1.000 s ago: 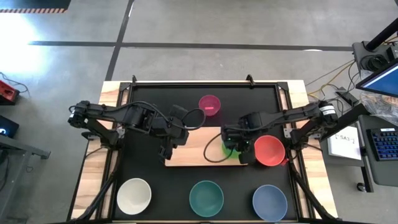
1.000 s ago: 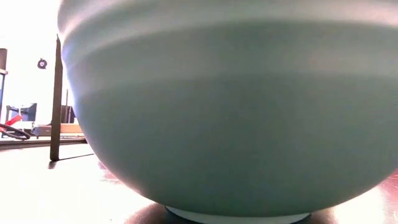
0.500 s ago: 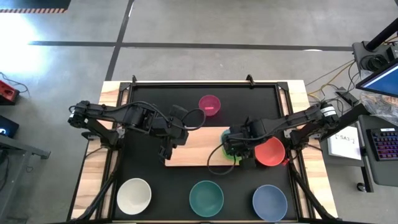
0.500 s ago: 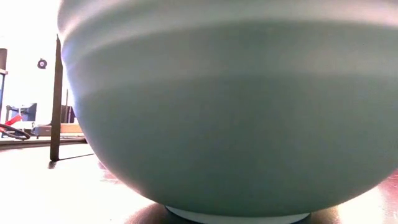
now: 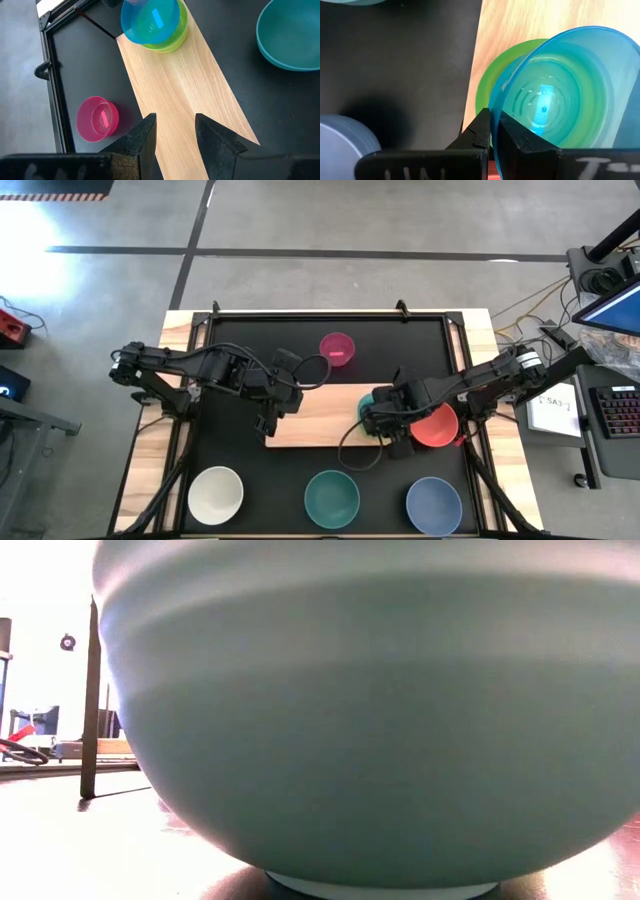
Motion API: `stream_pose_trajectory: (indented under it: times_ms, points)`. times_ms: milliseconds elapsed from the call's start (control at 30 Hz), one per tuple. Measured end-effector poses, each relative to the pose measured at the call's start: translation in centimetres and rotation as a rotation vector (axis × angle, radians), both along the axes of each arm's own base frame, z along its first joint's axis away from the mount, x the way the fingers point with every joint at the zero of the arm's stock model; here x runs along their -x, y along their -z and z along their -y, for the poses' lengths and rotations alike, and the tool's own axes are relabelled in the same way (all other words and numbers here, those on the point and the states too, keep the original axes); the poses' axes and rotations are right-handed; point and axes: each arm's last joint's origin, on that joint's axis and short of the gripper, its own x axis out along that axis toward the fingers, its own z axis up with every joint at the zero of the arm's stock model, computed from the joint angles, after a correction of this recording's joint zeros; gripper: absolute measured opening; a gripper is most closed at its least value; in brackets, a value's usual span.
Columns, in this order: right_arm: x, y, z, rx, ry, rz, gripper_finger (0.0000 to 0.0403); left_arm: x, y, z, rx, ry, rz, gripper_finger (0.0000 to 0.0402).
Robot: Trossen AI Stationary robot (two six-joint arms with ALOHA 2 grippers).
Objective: Place and stack bowls onto a shelf
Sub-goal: Stack the blue bowl on top of the light green bowl on the shelf
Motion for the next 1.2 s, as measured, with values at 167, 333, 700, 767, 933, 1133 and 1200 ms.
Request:
stream_pose_trajectory:
  times_ms: [167, 333, 700, 767, 933, 1133, 1200]
  points:
    - [-0.2, 0.2, 0.0, -0.005, -0.007, 0.019, 0.0008, 0.0, 0.0, 0.0, 0.002, -0.001, 0.0, 0.0119]
    - [-0.2, 0.8, 0.0, -0.006, -0.008, 0.017, 0.0008, 0.0, 0.0, 0.0, 0.003, -0.003, 0.0, 0.0119]
    - [0.0, 2.1, 0.1, 0.004, -0.006, -0.007, 0.0009, 0.0, 0.0, 0.0, 0.003, -0.002, 0.0, 0.0119]
    - [0.0, 2.1, 0.1, 0.005, -0.006, -0.006, 0.0009, 0.0, 0.0, 0.0, 0.003, -0.002, 0.0, 0.0119]
    - [0.0, 2.1, 0.3, 0.013, -0.017, -0.003, 0.0009, 0.0, 0.0, 0.0, 0.003, -0.002, 0.0, 0.0119]
    - [-0.3, 1.5, 0.5, 0.035, -0.031, 0.027, 0.002, 0.0, 0.0, 0.0, 0.004, -0.002, 0.0, 0.0119]
    - [-0.4, 1.3, 0.5, 0.036, -0.042, 0.033, 0.0026, 0.0, 0.0, 0.0, 0.004, -0.002, 0.0, 0.0119]
